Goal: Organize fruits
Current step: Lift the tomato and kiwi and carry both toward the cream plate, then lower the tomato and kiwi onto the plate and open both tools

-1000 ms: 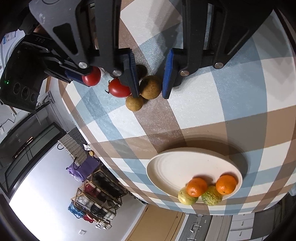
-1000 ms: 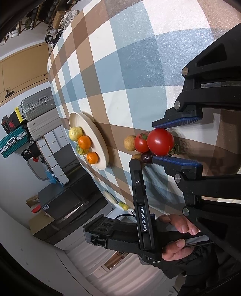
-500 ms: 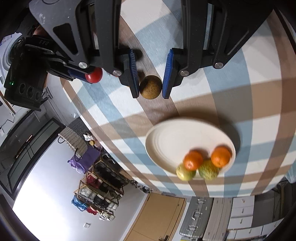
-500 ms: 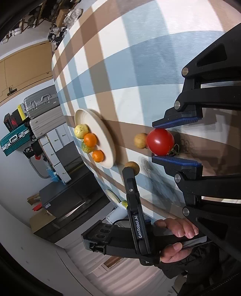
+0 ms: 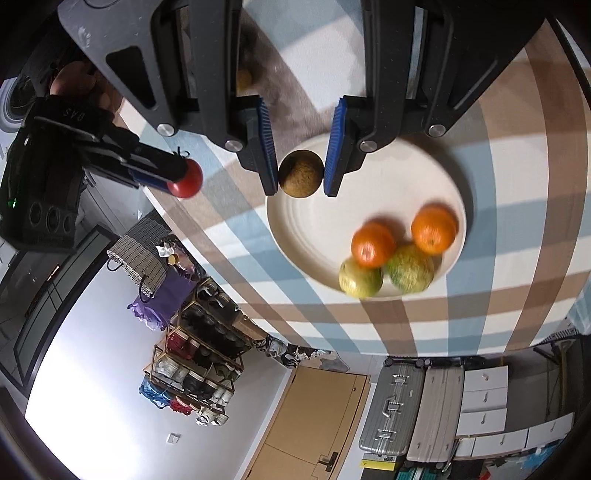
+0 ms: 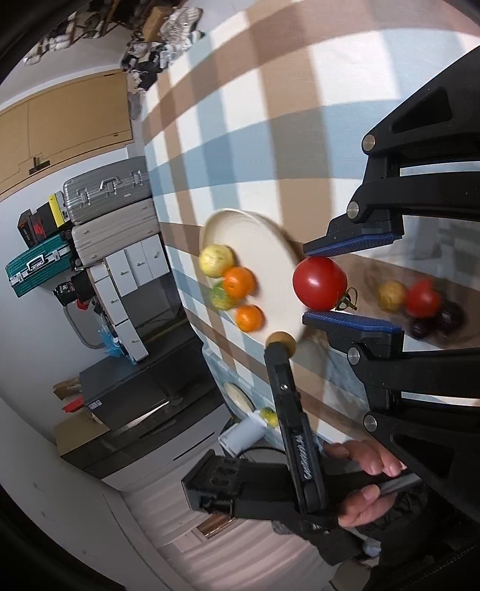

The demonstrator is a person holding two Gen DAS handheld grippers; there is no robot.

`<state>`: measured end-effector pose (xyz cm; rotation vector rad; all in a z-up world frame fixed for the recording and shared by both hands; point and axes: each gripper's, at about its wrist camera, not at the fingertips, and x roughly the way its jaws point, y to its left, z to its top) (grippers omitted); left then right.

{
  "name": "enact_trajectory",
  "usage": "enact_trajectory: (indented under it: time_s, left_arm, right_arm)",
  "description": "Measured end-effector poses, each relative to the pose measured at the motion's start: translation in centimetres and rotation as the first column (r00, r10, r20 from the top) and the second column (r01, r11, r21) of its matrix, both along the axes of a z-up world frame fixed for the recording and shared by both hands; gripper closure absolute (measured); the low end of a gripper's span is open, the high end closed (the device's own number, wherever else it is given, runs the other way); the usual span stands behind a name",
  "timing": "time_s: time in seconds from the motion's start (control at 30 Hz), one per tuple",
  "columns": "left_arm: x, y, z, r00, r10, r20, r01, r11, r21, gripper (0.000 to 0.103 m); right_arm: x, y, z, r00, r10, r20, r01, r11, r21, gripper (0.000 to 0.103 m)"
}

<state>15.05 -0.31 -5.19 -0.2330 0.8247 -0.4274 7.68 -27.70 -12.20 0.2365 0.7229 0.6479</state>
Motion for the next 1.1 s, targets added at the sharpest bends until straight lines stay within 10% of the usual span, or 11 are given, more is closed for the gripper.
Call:
enact_trajectory:
  time_s: [1.1]
  left_arm:
    - [11.8,-3.7,-4.7,0.999,-0.017,-0.027,0.019,0.996,0.092,0.08]
  right_arm:
    - [18.6,4.1,-2.7,0.98,0.026,-0.198,-0.022,1.0,0.022,0.072]
